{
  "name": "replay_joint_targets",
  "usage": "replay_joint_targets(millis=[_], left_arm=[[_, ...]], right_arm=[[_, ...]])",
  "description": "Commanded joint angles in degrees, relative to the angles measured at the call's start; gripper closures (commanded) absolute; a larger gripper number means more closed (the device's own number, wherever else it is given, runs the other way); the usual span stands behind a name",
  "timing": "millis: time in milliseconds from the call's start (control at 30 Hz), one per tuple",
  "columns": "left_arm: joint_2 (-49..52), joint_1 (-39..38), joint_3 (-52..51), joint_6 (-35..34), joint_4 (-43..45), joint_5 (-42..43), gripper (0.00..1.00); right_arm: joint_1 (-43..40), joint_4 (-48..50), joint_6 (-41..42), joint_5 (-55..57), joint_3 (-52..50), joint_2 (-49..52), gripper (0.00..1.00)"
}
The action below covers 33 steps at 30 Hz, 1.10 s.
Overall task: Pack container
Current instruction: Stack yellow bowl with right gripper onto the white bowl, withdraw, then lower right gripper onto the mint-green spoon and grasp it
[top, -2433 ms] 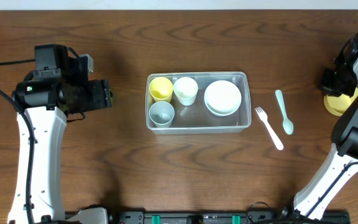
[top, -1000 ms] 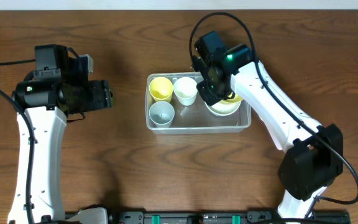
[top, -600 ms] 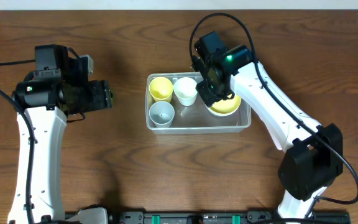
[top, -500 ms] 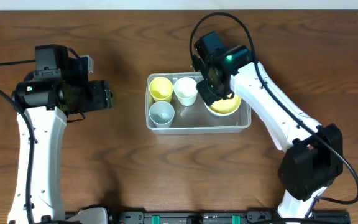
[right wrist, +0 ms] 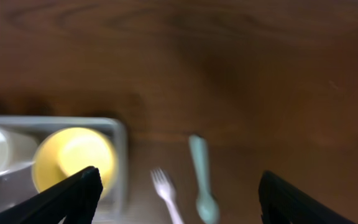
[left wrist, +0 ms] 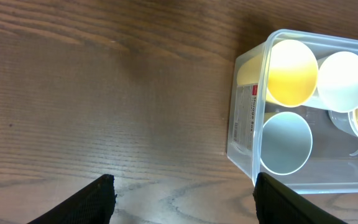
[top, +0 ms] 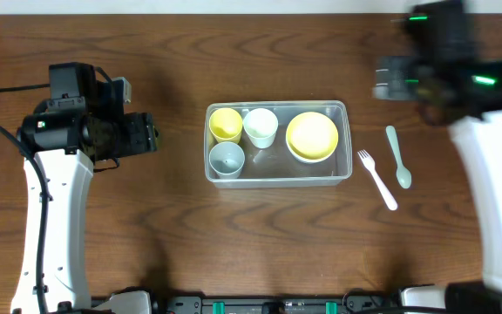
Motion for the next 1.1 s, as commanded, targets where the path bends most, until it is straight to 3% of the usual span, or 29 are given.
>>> replay_joint_targets(millis=[0, 233, 467, 1067], left_arm=[[0.11, 0.17, -0.24, 0.13, -0.13, 0.55, 0.28], [0.11, 0.17, -0.24, 0.15, -0.15, 0.55, 0.28], [0.11, 0.17, -0.24, 0.2, -0.15, 0.55, 0.27], [0.11, 0.17, -0.24, 0.22, -0.39, 0.52, 0.27]], right_arm=[[-6.69, -5.07, -2.05, -4.42, -1.53, 2.1, 0.14], [-12.04, -7.26, -4.55, -4.44, -11.96, 7.48, 0.05], [-12.31, 1.81, -5.2, -4.37, -25.18, 13.55, 0.01], [-15.19, 7.65, -7.21, -7.08, -29.94, 21.18, 0.01]])
